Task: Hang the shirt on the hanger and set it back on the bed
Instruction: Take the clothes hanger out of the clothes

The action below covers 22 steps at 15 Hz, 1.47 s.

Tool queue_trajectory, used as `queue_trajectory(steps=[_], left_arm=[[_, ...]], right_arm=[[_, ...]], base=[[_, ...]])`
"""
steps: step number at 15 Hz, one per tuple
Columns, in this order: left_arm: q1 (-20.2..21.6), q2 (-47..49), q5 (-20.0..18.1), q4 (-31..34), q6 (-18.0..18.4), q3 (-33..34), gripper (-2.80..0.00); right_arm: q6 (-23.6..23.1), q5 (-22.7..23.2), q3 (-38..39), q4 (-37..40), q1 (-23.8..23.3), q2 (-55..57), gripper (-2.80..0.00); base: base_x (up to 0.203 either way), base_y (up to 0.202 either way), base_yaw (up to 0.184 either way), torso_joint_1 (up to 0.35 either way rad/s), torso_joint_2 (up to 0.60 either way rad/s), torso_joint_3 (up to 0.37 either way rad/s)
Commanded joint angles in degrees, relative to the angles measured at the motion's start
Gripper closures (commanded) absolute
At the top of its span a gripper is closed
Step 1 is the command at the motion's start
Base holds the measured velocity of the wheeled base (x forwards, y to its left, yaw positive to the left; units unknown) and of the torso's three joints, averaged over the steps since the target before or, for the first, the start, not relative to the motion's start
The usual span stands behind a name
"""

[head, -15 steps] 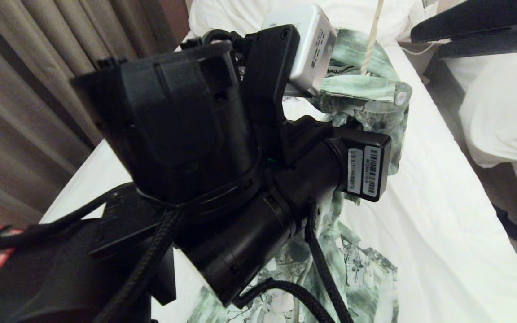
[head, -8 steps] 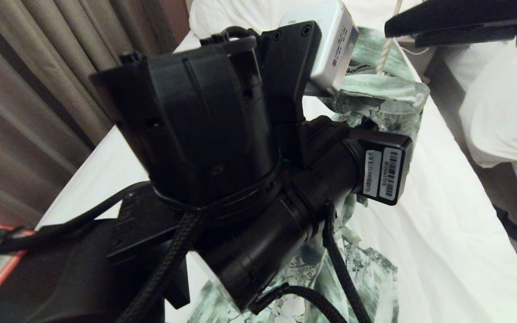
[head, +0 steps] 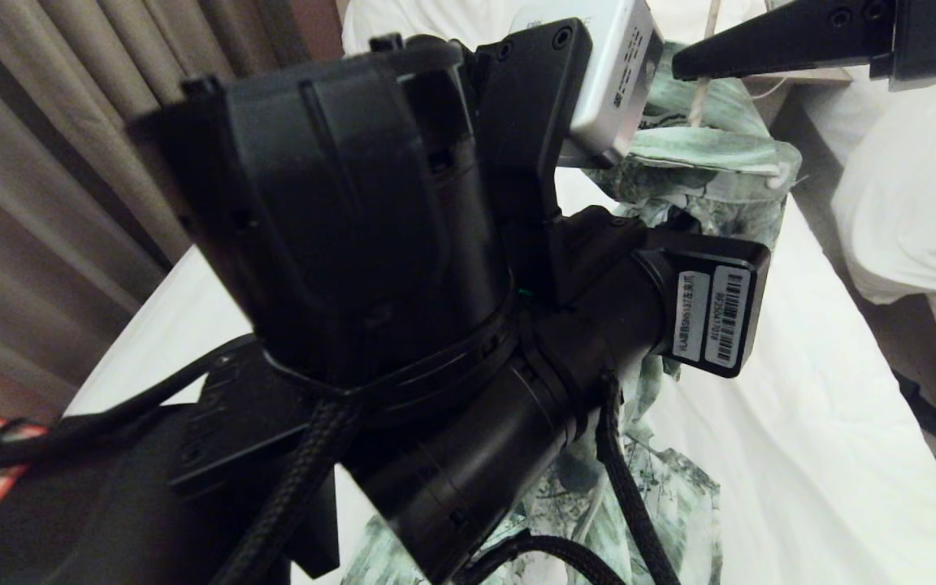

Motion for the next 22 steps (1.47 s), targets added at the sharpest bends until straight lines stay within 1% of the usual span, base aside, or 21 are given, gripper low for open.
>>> queue_trajectory(steps=[1,2,3,10,11,15,17,19,22], left_arm=[[-0.8,-0.8,0.0,1.0,0.1,0.0,0.0],[-1.1,-1.6,0.0,3.6,0.1,0.0,0.0],[-1.3,-2.0,-0.1,4.7,0.0,-0.1,0.0],[-1.2,-1.9,0.0,4.8,-0.2,-0.2,0.0],[-1.2,-2.0,-0.1,4.8,-0.2,-0.1,-2.8],[-1.2,-3.0,-0.1,4.8,-0.2,0.1,-2.8],[-1.2,-4.6,-0.1,4.8,-0.1,1.1,-2.8],[-1.3,-7.2,-0.2,4.9,0.4,2.7,-2.8],[-1.2,-11.0,-0.1,5.0,0.5,4.6,-2.8]], right_arm=[[0.1,0.0,0.0,-0.1,0.1,0.6,0.0],[0.1,-0.1,-0.1,-0.1,0.2,0.6,0.0],[0.1,-0.3,0.0,-0.1,0.3,0.4,0.0],[0.0,-0.4,0.0,0.1,1.0,0.2,0.0],[0.0,-0.5,0.1,0.1,1.2,0.0,0.0],[0.0,-0.6,0.3,-0.2,1.3,-0.5,0.0],[0.1,-0.8,0.3,-1.7,1.3,-0.6,0.0],[0.2,-4.1,0.3,-4.6,1.3,-0.4,0.0],[0.2,-5.5,0.3,-6.2,1.5,-0.1,0.0]], base=[[0.0,0.0,0.0,0.0,0.0,0.0],[0.0,0.0,0.0,0.0,0.0,0.0],[0.0,0.0,0.0,0.0,0.0,0.0],[0.0,0.0,0.0,0.0,0.0,0.0],[0.0,0.0,0.0,0.0,0.0,0.0],[0.0,0.0,0.0,0.0,0.0,0.0],[0.0,0.0,0.0,0.0,0.0,0.0],[0.0,0.0,0.0,0.0,0.0,0.0],[0.0,0.0,0.0,0.0,0.0,0.0]])
